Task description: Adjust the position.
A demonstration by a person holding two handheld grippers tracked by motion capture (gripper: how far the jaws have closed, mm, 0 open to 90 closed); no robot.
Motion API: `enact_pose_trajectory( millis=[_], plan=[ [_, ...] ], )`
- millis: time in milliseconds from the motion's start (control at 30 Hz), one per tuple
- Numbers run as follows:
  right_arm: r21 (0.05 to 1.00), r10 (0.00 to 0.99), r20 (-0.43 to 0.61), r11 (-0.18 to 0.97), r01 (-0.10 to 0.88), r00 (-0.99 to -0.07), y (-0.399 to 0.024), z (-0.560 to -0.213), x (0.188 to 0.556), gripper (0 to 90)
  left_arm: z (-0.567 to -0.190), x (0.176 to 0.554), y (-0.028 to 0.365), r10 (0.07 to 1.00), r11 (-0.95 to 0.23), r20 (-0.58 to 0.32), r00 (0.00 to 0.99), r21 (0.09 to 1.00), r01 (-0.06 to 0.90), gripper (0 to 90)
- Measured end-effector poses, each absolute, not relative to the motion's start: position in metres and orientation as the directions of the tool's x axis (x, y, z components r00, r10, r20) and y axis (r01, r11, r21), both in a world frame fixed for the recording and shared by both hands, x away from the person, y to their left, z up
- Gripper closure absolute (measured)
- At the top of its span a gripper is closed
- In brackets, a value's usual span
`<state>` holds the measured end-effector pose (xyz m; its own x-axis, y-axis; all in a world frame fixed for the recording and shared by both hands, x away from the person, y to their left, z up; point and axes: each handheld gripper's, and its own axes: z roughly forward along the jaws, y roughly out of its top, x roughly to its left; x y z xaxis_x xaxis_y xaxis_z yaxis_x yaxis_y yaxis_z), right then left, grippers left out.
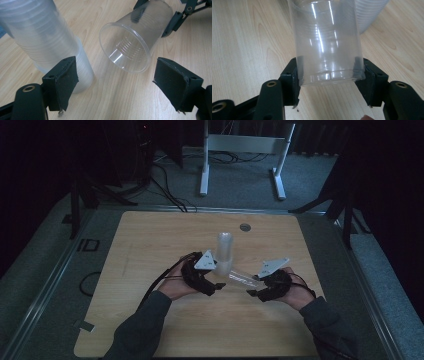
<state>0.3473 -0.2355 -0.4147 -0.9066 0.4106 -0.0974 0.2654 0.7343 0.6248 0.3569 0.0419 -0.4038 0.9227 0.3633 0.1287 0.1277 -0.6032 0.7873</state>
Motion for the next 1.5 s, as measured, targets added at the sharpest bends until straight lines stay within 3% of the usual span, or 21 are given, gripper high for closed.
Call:
enact_pose_trajectory(
  millis=[1500],
  plan=[
    [0.810, 0.576, -0.079, 0.512, 0.284, -0.814, -0.249, -0.410, 0.343, 42.0, -0.405, 0.360, 0.044, 0.442, -0.486, 0.042, 0.896, 0.851, 0.199, 18.7]
  ],
)
